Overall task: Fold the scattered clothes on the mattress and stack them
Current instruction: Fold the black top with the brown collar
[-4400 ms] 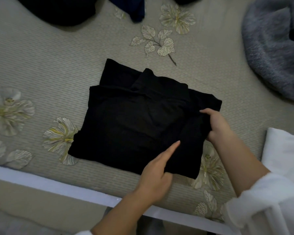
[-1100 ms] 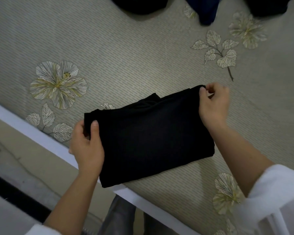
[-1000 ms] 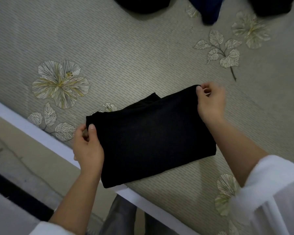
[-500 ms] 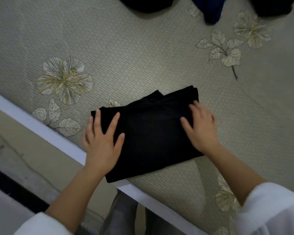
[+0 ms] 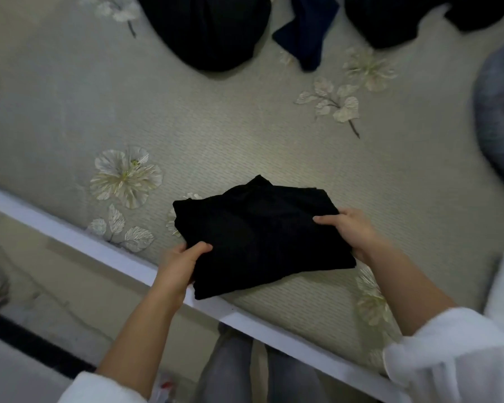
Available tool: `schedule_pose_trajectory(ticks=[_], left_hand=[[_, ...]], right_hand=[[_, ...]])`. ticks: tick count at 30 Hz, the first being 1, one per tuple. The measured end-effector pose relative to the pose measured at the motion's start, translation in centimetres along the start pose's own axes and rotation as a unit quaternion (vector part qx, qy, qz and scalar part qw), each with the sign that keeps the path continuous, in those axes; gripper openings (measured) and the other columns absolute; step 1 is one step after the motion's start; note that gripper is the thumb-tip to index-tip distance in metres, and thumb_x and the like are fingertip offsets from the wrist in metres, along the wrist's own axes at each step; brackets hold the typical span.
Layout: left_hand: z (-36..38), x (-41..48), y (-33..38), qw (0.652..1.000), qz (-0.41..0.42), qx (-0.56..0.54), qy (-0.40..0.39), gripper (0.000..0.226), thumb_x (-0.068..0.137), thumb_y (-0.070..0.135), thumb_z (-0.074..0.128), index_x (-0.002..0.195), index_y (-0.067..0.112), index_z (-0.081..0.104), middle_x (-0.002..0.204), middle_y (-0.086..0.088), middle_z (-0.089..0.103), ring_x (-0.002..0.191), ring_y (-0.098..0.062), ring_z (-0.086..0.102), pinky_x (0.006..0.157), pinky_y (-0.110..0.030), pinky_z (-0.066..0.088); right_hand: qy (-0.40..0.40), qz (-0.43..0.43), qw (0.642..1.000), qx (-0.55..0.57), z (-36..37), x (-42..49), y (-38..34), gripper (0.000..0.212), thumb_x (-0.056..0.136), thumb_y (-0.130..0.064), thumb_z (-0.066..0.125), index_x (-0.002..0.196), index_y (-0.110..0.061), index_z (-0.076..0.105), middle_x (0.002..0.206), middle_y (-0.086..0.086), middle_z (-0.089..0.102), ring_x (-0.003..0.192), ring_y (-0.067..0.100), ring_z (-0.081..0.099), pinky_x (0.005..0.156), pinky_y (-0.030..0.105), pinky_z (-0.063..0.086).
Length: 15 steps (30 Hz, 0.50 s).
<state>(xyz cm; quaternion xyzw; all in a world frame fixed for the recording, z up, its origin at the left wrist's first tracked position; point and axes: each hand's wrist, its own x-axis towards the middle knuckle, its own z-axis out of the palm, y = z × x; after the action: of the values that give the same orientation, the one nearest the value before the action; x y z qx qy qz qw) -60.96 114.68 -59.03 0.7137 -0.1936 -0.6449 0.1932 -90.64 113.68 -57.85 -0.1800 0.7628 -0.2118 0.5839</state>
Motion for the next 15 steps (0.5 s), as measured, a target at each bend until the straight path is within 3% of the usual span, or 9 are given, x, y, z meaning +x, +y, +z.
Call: schedule_pose_trajectory(ticks=[6,10,15], left_hand=[[6.2,-3.5,3.4,0.987,0.086,0.114,-0.074,0.016,0.086,0.012,0.063,0.099,0.021,0.065,0.095,-0.003,0.072,0.079,-0.013,0.069,0.057,-0.021,0.05],[14.1,-5.8,3.0,0.965,0.1,0.18,-0.162,0.028,0.088,0.008,0.062,0.114,0.017,0.06,0.097,-0.002,0.069,0.079,-0.013,0.068,0.052,-0.016,0.051],[25.5,-10.3,1.0,0.905,0.165,0.288,-0.266,0.037,0.092,0.011,0.058,0.127,0.02,0.057,0.103,-0.001,0.07,0.087,-0.016,0.069,0.065,-0.024,0.054]], right_hand=[[0.096,-0.037,0.988,0.113,-6.5,-6.8,5.4,0.023,0.082,-0.01,0.071,0.104,-0.017,0.07,0.096,0.001,0.073,0.086,0.016,0.07,0.071,0.026,0.055],[0.177,-0.017,0.961,0.214,-12.9,-11.1,11.6,0.027,0.083,-0.007,0.069,0.107,-0.019,0.067,0.104,0.003,0.071,0.094,0.021,0.068,0.082,0.034,0.054],[0.272,0.021,0.906,0.322,-20.0,-16.9,19.8,0.026,0.084,-0.01,0.067,0.107,-0.02,0.067,0.104,0.005,0.072,0.097,0.027,0.067,0.092,0.046,0.053]])
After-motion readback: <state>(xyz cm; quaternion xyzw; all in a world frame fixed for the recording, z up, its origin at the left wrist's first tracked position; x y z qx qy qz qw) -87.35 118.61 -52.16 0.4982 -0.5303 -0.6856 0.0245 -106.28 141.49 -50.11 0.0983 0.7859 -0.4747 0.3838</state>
